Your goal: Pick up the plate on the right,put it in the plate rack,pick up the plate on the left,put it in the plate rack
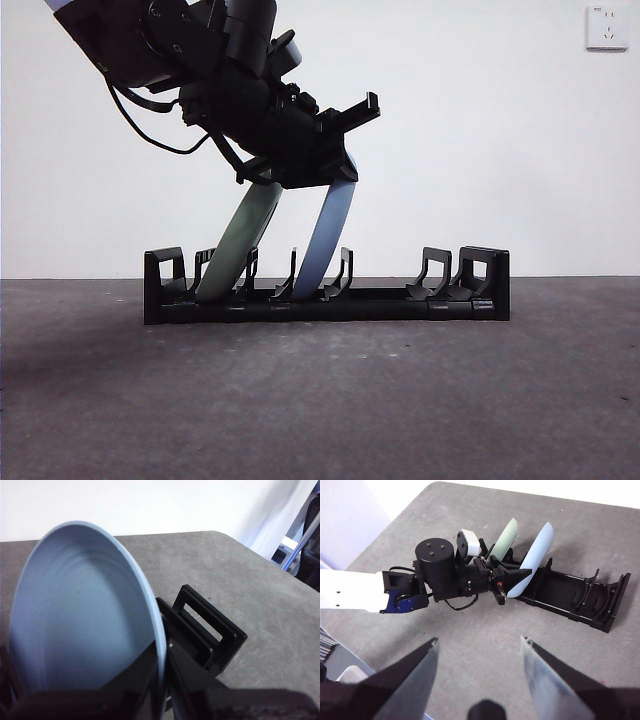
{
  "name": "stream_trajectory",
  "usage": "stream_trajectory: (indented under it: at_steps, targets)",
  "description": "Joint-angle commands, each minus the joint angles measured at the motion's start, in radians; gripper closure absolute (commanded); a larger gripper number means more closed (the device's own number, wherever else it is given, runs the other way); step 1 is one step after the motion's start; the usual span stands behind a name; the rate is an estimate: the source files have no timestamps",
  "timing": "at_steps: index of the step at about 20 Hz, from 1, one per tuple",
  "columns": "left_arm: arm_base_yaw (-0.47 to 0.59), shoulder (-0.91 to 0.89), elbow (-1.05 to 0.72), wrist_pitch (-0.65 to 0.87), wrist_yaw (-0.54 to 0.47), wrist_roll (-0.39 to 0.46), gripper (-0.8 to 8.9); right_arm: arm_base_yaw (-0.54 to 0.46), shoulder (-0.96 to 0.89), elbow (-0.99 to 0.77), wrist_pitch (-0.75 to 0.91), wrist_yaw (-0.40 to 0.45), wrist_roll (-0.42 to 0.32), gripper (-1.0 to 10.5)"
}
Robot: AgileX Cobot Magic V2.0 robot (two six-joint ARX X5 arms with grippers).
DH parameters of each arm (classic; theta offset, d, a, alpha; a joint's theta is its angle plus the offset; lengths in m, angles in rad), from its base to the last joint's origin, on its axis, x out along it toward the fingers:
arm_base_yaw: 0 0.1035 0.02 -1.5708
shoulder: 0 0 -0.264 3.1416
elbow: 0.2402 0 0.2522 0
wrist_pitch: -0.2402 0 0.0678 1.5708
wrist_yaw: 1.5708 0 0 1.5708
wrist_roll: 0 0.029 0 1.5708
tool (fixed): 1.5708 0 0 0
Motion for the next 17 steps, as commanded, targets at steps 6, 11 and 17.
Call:
stream_trajectory:
  at_steps: [6, 11, 17]
  targets:
    - [-0.047, 0.013, -0.006, -0.043, -0.006, 0.115, 8.03, 0.001, -0.001, -0.005, -0.023, -0.002, -0.019, 6.7]
    - [-0.056, 0.013, -0.006, -0.077, -0.007, 0.127, 6.49, 0.001, -0.002, -0.005, -0.023, -0.002, -0.023, 6.7]
    - [-0.057, 0.005, -0.006, -0.081, 0.026, 0.115, 6.47, 0.001, -0.002, -0.005, -0.023, -0.002, -0.023, 6.7]
